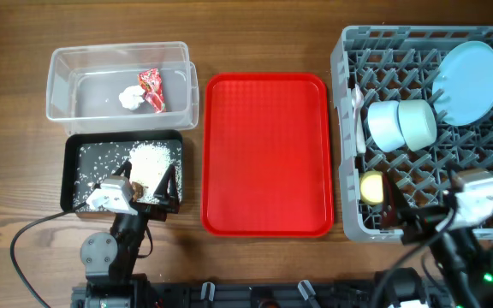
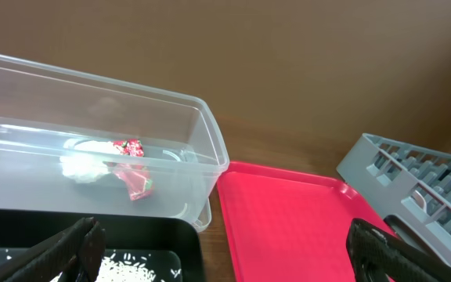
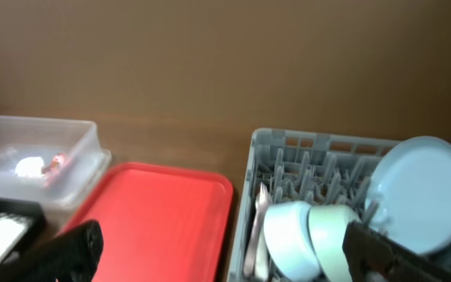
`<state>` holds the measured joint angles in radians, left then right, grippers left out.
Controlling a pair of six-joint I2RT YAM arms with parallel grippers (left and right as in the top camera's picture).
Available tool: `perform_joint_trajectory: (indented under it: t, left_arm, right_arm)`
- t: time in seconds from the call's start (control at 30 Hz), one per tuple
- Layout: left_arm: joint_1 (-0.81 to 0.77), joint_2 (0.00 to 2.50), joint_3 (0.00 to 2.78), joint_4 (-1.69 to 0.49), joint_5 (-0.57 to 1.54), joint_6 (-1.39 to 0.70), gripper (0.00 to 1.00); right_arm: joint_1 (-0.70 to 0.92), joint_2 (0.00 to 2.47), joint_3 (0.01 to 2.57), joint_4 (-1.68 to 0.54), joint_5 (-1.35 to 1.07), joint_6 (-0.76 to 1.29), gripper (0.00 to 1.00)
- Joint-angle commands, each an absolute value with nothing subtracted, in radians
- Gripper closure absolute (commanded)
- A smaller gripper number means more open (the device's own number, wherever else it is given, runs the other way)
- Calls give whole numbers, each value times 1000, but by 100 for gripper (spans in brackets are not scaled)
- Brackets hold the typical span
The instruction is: Sort waste into correct bins and load items into the dishwasher rack
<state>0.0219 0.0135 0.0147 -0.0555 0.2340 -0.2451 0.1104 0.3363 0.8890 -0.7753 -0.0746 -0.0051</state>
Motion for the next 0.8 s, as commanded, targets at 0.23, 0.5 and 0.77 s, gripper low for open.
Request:
perform_joint_trajectory:
  t: [0.23,0.5,0.77]
  left_arm:
    - [30,3,6,-53,235,-242,0]
    - [30,3,6,-53,235,-242,0]
    - [30,3,6,-53,235,-242,0]
  right_arm:
    - [101,59,329,-391,-159,39,0]
    - [101,3,115,-187,-160,60,0]
    - [101,3,10,5,-159,60,0]
